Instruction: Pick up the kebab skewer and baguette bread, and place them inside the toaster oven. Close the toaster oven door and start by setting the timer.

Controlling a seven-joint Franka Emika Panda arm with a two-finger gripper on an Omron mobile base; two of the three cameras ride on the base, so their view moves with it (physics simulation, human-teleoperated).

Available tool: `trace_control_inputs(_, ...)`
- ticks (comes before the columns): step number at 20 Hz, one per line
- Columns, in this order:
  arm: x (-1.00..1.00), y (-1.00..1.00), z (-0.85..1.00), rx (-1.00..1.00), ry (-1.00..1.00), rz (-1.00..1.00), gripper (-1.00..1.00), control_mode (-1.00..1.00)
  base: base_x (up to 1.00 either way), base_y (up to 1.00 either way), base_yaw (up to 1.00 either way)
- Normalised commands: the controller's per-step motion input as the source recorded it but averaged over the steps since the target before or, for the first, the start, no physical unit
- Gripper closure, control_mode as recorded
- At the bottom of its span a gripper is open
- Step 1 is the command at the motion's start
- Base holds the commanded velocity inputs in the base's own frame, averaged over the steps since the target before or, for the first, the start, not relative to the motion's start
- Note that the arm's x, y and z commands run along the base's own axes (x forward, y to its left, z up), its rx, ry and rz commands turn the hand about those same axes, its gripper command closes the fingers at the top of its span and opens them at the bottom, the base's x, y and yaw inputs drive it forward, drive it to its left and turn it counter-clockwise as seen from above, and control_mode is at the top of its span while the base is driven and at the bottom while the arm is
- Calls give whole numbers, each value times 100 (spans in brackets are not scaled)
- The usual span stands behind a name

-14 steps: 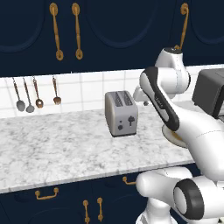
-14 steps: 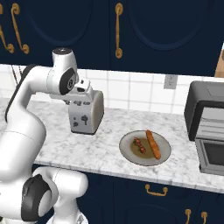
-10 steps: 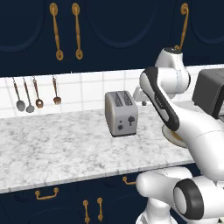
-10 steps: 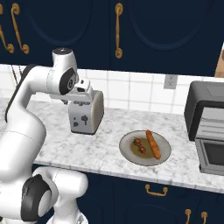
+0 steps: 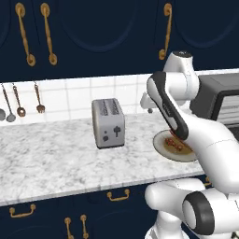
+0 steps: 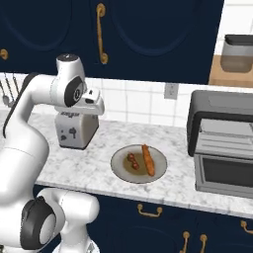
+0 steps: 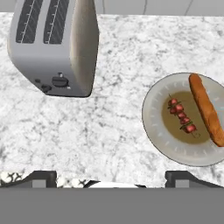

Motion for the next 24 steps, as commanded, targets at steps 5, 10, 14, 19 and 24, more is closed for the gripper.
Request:
trace_control_inputs(5, 0, 0, 0, 0, 0, 0, -100, 100, 0, -75, 0)
trace_control_inputs(10, 0, 0, 0, 0, 0, 0, -100, 100, 0, -83, 0)
trace_control_inputs(14, 0, 0, 0, 0, 0, 0, -100, 100, 1, -79, 0)
trace_control_inputs(19, 0, 0, 0, 0, 0, 0, -100, 100, 1, -35, 0)
trace_control_inputs(24, 0, 0, 0, 0, 0, 0, -100, 100, 0, 0, 0)
